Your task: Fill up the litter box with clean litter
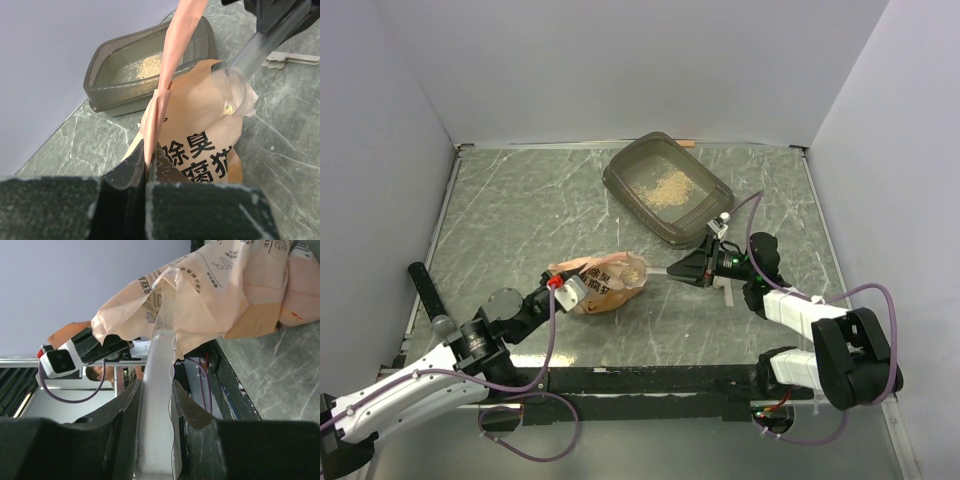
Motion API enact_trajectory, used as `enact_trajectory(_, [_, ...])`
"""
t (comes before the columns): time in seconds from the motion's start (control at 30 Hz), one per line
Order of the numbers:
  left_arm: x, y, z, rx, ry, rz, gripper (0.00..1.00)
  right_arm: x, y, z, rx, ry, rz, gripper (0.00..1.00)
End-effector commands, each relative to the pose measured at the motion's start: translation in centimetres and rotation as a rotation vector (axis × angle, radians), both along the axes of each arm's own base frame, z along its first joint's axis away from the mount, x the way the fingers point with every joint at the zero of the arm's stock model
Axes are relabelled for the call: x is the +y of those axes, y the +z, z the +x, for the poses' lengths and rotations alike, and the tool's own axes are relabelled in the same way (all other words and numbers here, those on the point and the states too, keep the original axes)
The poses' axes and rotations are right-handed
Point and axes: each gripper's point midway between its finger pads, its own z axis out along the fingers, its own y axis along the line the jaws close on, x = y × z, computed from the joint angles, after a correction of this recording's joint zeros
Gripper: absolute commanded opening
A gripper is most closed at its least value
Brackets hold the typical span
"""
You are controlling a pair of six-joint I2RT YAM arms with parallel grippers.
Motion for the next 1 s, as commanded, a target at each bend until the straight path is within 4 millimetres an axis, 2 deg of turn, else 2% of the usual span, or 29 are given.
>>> enact_trajectory(0.0, [-1.0,3.5,-0.4,-0.05,-0.046,-0.092,0.01,-1.1,1.3,-0.7,-0.081,0.013,0.015,0.0])
enact_trajectory(0.2, [-1.4,3.3,-0.5,-0.04,-0.063,-0.091,0.01,-2.1,1.3,-1.3,-0.094,-0.005,0.013,0.0])
enact_trajectory(0.63, [-1.7,3.3,-0.4,-0.04,-0.068,-0.103,0.01,-4.0,-0.1,-2.3,-0.084,-0.08,-0.009,0.0])
enact_trajectory(0.97, [-0.9,3.8,0.5,-0.049,0.002,-0.124,0.01,-4.9,0.6,-2.6,-0.086,-0.127,0.007,0.0])
